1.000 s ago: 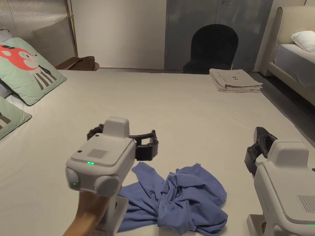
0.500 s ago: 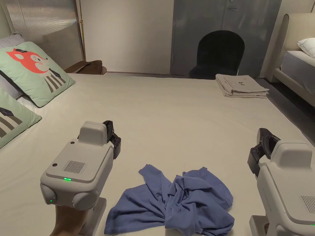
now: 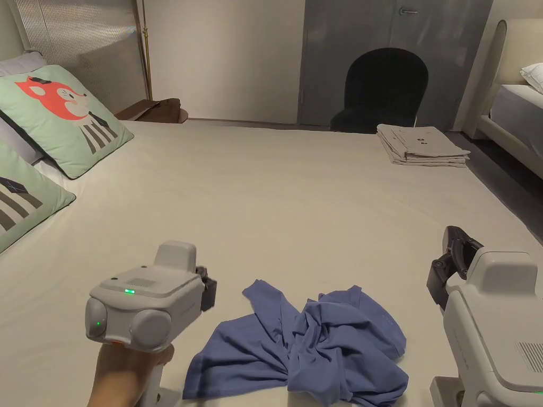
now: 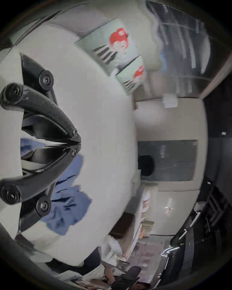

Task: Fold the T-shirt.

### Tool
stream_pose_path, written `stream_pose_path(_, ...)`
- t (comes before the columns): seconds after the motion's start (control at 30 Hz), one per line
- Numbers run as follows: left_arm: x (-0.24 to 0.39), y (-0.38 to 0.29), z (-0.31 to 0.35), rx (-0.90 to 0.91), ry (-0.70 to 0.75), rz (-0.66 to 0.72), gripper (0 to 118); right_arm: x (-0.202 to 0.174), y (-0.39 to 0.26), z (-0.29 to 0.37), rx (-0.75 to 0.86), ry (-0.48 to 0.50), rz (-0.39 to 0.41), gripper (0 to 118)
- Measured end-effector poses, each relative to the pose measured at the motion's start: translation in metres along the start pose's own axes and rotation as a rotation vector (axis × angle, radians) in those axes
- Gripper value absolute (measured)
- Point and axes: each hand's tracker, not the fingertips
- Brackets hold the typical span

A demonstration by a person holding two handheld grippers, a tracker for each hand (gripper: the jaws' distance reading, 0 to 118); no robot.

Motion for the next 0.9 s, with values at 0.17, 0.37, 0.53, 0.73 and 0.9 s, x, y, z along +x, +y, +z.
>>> stream_pose_path(0.17, -0.004, -0.049, -0.028, -0.188, -0.044, 0.024, 0, 0.002, -0.008, -0.001, -0.021, -0.003, -0.005, 0)
stream_pose_path(0.37, -0.008, -0.081, -0.054, -0.319, -0.045, 0.077, 71, 0.003, -0.020, -0.004, -0.053, 0.001, -0.002, 0)
stream_pose_path(0.53, -0.004, -0.093, -0.070, -0.365, 0.024, 0.061, 101, 0.004, -0.028, -0.005, -0.076, 0.000, -0.005, 0)
stream_pose_path(0.73, 0.004, -0.108, -0.081, -0.400, 0.028, 0.055, 74, 0.005, -0.032, -0.008, -0.089, -0.002, -0.006, 0)
stream_pose_path(0.9, 0.019, -0.109, -0.071, -0.360, 0.022, -0.005, 42, 0.008, -0.034, -0.011, -0.096, -0.003, -0.008, 0)
